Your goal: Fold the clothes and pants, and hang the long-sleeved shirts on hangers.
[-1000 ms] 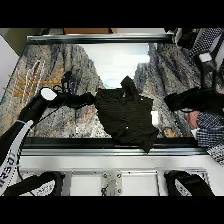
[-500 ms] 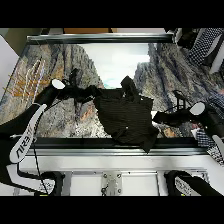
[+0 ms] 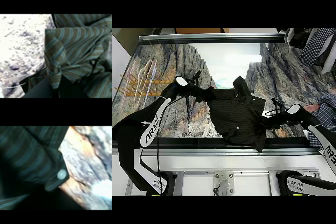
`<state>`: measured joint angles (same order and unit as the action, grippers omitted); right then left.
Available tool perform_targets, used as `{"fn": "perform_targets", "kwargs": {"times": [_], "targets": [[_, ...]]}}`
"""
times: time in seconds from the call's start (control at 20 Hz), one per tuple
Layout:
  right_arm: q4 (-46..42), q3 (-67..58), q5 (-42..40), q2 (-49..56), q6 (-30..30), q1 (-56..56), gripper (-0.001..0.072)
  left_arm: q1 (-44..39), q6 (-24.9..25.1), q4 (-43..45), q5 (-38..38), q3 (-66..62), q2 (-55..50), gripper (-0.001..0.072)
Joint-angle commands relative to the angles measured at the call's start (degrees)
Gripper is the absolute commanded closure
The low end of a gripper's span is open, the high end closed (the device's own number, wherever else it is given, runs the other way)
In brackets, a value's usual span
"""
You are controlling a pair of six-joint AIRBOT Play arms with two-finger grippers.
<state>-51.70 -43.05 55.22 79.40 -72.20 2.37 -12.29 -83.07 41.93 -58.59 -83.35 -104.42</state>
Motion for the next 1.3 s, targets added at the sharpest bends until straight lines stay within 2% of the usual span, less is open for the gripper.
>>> {"fn": "perform_targets", "kwargs": {"times": [0.0,0.15,0.25,0.45,0.6,0.7,0.85,0.9,1.05,1.15,1.25], "targets": [[0.3,-2.4,0.2,-1.0,2.4,-0.7,0.069,1.3,-0.4,0.1,-1.6,-1.0,2.4,0.0692],[-6.5,-12.8,7.0,-10.1,2.4,1.4,0.0691,3.9,-0.3,3.9,-2.7,-5.9,12.3,0.0693],[-11.5,-22.5,11.1,-18.7,2.4,3.0,0.0692,4.8,-0.2,7.1,-6.9,-12.3,20.9,0.0692],[-13.4,-38.0,10.4,-34.2,1.1,4.2,0.0692,3.3,-0.1,11.9,-13.6,-22.1,37.0,0.0691],[-14.4,-43.0,8.9,-42.1,-2.5,4.2,0.0692,-1.5,-0.5,17.7,-13.7,-23.3,46.9,0.0691],[-16.4,-43.3,8.0,-45.4,-5.3,4.2,0.0692,-5.5,-4.0,20.8,-14.1,-23.3,51.2,0.0691],[-21.7,-43.3,8.1,-47.2,-11.1,4.2,0.0692,-12.0,-11.3,27.0,-17.8,-23.3,54.4,0.0691],[-21.8,-43.3,8.1,-47.0,-12.5,4.2,0.0692,-14.6,-15.2,29.8,-20.5,-22.9,54.5,0.0691],[-19.3,-43.3,8.1,-43.5,-15.4,4.2,0.0692,-23.1,-22.9,37.9,-27.2,-14.6,54.4,0.0691],[-15.5,-43.2,8.5,-37.6,-16.9,4.0,0.0692,-27.8,-24.0,41.3,-28.1,-6.2,52.9,0.0691],[-15.2,-43.2,8.5,-30.4,-18.0,3.3,0.0692,-29.3,-23.9,45.4,-23.8,0.2,49.4,0.0691]]}}
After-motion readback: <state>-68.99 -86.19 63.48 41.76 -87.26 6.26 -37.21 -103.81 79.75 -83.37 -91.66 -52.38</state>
